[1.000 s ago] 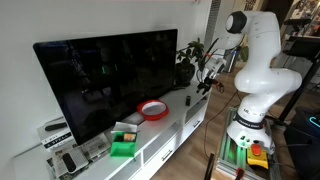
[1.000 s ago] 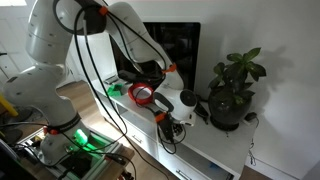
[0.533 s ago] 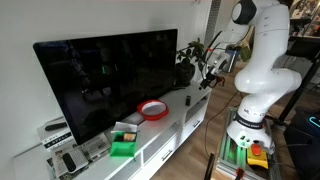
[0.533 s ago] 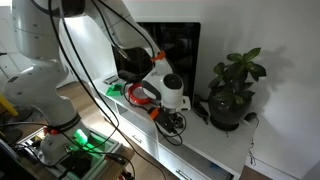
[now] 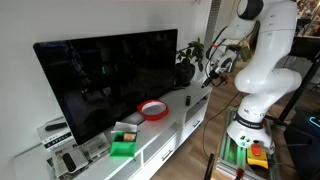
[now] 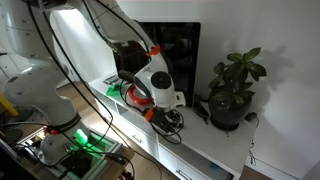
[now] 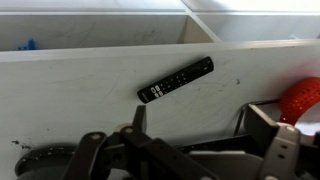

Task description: Pick up the black remote from the far right compartment in the tv stand and put it on the top surface of the tv stand

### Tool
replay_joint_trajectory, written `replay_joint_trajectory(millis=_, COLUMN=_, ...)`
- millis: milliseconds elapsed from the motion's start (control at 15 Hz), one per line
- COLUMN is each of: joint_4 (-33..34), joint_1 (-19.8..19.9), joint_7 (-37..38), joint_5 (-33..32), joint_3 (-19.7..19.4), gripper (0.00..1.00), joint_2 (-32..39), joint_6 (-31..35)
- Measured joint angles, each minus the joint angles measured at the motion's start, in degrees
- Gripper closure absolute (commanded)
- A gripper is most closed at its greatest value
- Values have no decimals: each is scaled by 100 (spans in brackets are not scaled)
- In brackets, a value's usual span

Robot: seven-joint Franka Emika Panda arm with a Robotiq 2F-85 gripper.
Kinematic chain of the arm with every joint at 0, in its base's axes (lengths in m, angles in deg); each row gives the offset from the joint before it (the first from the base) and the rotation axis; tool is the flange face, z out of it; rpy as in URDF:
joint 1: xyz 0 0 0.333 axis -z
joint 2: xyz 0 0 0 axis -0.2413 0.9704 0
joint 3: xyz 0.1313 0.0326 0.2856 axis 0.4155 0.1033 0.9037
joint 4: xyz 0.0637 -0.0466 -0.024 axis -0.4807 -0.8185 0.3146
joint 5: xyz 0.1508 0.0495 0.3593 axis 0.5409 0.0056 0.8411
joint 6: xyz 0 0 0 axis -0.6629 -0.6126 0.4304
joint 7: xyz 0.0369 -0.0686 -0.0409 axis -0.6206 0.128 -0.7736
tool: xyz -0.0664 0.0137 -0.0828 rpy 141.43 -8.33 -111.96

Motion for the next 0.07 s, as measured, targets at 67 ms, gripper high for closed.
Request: replay_joint_trajectory(millis=67, joint_4=-12, joint_1=-1, joint_7=-14, joint_5=4, joint_3=-2, gripper=0, joint_2=-5, joint_6=0)
